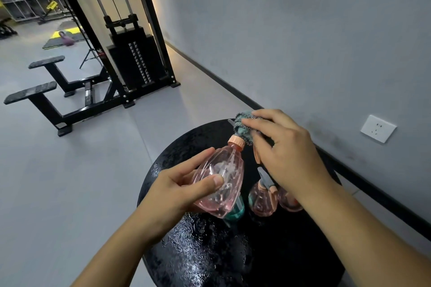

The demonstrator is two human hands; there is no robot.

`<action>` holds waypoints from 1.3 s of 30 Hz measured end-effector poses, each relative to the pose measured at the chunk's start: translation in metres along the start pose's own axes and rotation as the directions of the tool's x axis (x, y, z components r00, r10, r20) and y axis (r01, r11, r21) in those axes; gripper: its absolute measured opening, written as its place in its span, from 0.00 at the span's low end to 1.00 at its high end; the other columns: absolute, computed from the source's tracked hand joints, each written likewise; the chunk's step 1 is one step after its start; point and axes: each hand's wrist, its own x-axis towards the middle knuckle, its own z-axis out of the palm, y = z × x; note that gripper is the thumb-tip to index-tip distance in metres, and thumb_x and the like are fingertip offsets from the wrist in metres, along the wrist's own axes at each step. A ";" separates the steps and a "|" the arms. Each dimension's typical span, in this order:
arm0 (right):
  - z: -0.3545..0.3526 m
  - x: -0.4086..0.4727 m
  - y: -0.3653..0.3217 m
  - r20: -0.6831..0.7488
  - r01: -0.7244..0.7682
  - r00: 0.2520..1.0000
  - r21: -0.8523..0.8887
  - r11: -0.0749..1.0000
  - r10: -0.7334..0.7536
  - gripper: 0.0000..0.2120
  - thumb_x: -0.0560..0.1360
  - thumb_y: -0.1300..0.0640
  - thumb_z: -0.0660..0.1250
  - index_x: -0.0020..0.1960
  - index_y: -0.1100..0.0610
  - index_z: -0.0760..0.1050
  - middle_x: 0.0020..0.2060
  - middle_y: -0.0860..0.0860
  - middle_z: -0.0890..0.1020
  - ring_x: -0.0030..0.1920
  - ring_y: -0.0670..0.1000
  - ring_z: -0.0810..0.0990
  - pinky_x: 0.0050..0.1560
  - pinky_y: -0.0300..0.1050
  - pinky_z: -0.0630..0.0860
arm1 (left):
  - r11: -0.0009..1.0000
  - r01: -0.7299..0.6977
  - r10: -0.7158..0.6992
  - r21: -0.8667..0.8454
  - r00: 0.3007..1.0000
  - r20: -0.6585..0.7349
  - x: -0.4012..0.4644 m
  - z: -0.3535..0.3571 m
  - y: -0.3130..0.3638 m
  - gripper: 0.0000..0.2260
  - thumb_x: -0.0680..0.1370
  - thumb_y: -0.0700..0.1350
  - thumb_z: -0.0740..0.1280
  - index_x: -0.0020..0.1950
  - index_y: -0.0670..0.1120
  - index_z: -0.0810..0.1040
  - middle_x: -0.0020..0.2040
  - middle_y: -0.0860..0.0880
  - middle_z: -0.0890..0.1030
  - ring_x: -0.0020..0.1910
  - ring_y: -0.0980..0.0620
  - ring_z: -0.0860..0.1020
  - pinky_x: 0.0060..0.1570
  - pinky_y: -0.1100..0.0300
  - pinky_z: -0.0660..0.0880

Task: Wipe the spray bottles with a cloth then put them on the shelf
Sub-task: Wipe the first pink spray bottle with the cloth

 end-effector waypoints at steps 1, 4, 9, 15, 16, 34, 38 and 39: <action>-0.002 0.001 0.004 -0.009 -0.028 1.000 -0.018 0.999 0.028 0.16 0.82 0.61 0.68 0.67 0.51 0.82 0.67 0.45 0.79 0.65 0.43 0.77 0.68 0.34 0.73 | 1.000 -0.003 0.003 0.000 1.000 -0.007 0.000 -0.001 0.000 0.29 0.71 0.46 0.77 0.71 0.60 0.79 0.57 0.45 0.89 0.51 0.43 0.88 0.49 0.53 0.84; -0.005 -0.001 0.006 -0.013 -0.080 0.997 -0.041 0.996 0.080 0.17 0.82 0.61 0.66 0.69 0.51 0.80 0.72 0.46 0.76 0.70 0.44 0.75 0.71 0.36 0.69 | 1.000 -0.004 0.004 0.002 1.000 -0.005 -0.001 -0.003 0.000 0.29 0.71 0.47 0.77 0.72 0.60 0.79 0.57 0.46 0.89 0.52 0.42 0.88 0.49 0.52 0.84; 0.006 -0.009 -0.004 0.083 0.037 0.996 -0.003 0.999 -0.036 0.20 0.81 0.65 0.68 0.71 0.52 0.78 0.74 0.46 0.75 0.73 0.46 0.74 0.73 0.47 0.72 | 0.999 0.034 -0.034 -0.006 0.999 -0.024 -0.001 -0.005 -0.004 0.26 0.73 0.48 0.82 0.68 0.63 0.82 0.58 0.44 0.88 0.53 0.39 0.88 0.55 0.39 0.85; 0.005 -0.009 0.003 -0.014 -0.046 0.999 -0.067 0.997 0.045 0.20 0.80 0.63 0.66 0.71 0.54 0.78 0.73 0.49 0.76 0.72 0.51 0.75 0.72 0.51 0.73 | 0.999 0.042 -0.043 -0.031 0.999 -0.027 -0.003 -0.012 -0.006 0.26 0.70 0.52 0.81 0.67 0.66 0.82 0.59 0.45 0.88 0.55 0.38 0.88 0.59 0.31 0.81; 0.007 -0.010 0.001 -0.016 -0.038 0.999 -0.068 0.997 0.037 0.20 0.79 0.63 0.65 0.71 0.55 0.78 0.73 0.50 0.76 0.72 0.51 0.76 0.73 0.49 0.71 | 0.998 0.045 -0.046 -0.035 0.999 -0.024 -0.003 -0.012 -0.005 0.27 0.70 0.52 0.81 0.67 0.66 0.82 0.60 0.45 0.88 0.55 0.38 0.87 0.60 0.31 0.81; 0.001 -0.007 0.007 -0.067 -0.049 0.997 -0.020 0.999 0.048 0.16 0.79 0.66 0.69 0.65 0.55 0.83 0.64 0.48 0.81 0.63 0.46 0.80 0.67 0.29 0.70 | 0.997 -0.002 -0.002 -0.076 0.999 -0.048 -0.003 -0.011 -0.006 0.28 0.70 0.47 0.80 0.69 0.60 0.81 0.56 0.44 0.89 0.52 0.40 0.88 0.54 0.40 0.85; 0.008 -0.014 0.001 0.002 -0.022 1.000 -0.029 0.999 0.022 0.15 0.76 0.65 0.72 0.61 0.55 0.85 0.60 0.47 0.81 0.61 0.48 0.80 0.63 0.51 0.81 | 0.996 -0.002 -0.007 -0.084 0.995 -0.104 -0.002 -0.013 -0.006 0.30 0.69 0.49 0.79 0.72 0.59 0.80 0.56 0.44 0.89 0.51 0.37 0.88 0.55 0.33 0.83; 0.010 -0.016 -0.001 0.017 -0.017 1.000 -0.026 1.000 0.017 0.15 0.75 0.66 0.72 0.60 0.54 0.86 0.59 0.46 0.81 0.60 0.49 0.80 0.62 0.52 0.81 | 0.997 -0.004 -0.006 -0.082 0.993 -0.114 -0.001 -0.013 -0.007 0.31 0.69 0.49 0.81 0.72 0.60 0.80 0.55 0.43 0.89 0.50 0.37 0.88 0.55 0.32 0.83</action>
